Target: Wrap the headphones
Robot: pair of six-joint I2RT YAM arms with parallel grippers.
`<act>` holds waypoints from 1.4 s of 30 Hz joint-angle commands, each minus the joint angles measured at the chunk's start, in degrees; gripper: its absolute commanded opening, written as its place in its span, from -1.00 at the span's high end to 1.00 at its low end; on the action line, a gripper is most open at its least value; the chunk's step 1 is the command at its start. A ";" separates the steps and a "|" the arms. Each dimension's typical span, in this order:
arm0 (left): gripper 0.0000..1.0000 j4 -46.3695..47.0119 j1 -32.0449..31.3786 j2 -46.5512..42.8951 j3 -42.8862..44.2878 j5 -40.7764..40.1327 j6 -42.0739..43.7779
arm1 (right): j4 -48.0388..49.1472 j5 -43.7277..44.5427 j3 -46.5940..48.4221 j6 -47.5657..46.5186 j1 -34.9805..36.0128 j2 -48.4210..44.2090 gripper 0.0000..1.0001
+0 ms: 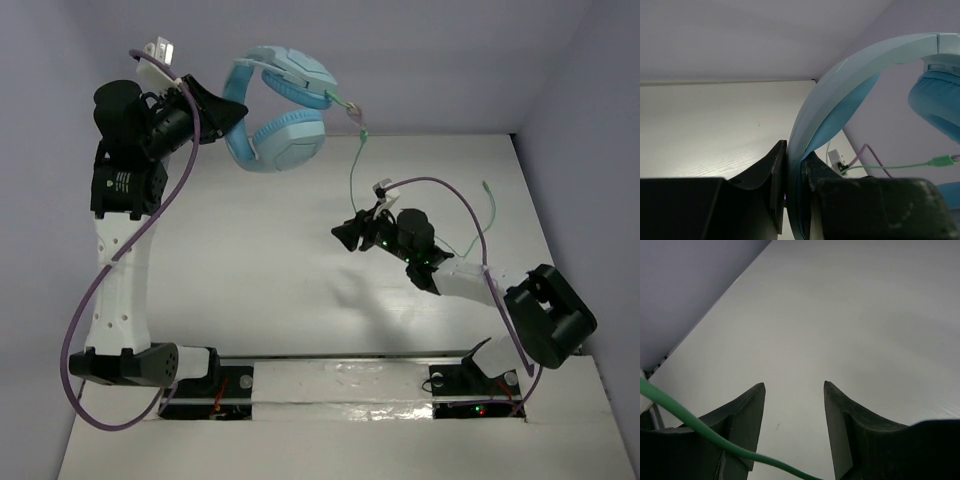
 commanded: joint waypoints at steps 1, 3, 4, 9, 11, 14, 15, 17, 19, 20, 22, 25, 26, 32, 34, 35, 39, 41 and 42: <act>1.00 9.15 0.74 -1.04 1.38 4.14 -6.62 | 5.49 -3.33 1.59 -0.09 -1.44 3.87 -0.12; 1.00 10.65 0.74 -1.04 0.41 4.76 -7.94 | 5.31 -3.68 4.23 -0.80 -1.44 5.91 -0.04; 1.00 11.09 1.34 -1.21 -0.56 4.85 -8.29 | 5.92 -3.77 4.84 -0.80 -1.44 7.40 0.03; 1.00 11.53 3.89 -1.13 -0.92 5.73 -9.09 | 7.59 -3.42 4.51 -0.27 -1.44 8.99 0.15; 1.00 12.23 4.42 -1.13 -0.92 6.25 -10.05 | 8.47 -2.98 4.15 -0.36 -1.44 9.87 -0.01; 1.00 13.29 4.43 -0.95 -0.57 6.61 -10.84 | 8.12 -3.41 4.76 -0.62 -1.97 11.27 -0.27; 1.00 13.03 4.43 -0.86 -0.13 6.61 -10.76 | 8.29 -3.85 4.94 -0.62 -2.58 11.98 -0.35; 1.00 13.47 4.43 -0.95 -0.21 7.13 -11.11 | 8.73 -4.73 5.20 -0.19 -3.10 13.03 -0.35; 1.00 13.56 4.43 -1.04 -0.04 6.79 -11.46 | 8.56 -4.73 5.29 0.25 -3.11 13.65 -0.35; 1.00 13.56 4.43 -0.95 0.31 6.09 -11.46 | 9.17 -4.56 4.94 0.69 -3.11 13.74 -0.35; 1.00 15.39 4.95 -0.78 0.05 6.34 -13.38 | 10.22 -3.86 3.01 2.44 -3.11 13.57 -0.35; 1.00 20.64 4.95 -1.39 -3.98 4.51 -16.46 | 9.80 -1.31 1.86 6.47 -3.11 12.95 0.11; 1.00 22.50 4.95 -2.44 -8.26 2.58 -19.34 | 10.23 -1.31 1.51 7.54 -3.11 12.86 0.28; 1.00 34.27 4.95 -6.13 -26.88 -13.20 -26.39 | -6.32 1.59 5.01 10.19 2.59 10.93 0.77; 1.00 41.02 4.95 -7.62 -33.05 -17.63 -31.22 | -14.25 3.79 8.44 7.83 6.88 11.01 0.88; 1.00 41.85 4.95 -8.59 -35.26 -19.74 -32.37 | -21.51 5.10 11.24 7.29 8.39 10.75 0.90; 1.00 42.82 3.64 -9.91 -43.17 -31.93 -33.00 | -31.76 11.33 12.84 6.85 13.93 7.86 1.00; 1.00 42.21 -0.29 -10.62 -44.68 -40.53 -30.19 | -38.77 14.49 14.42 6.15 18.22 6.63 1.00; 1.00 42.47 -1.89 -10.53 -46.08 -42.94 -29.05 | -41.86 17.21 17.39 5.62 19.73 6.62 1.00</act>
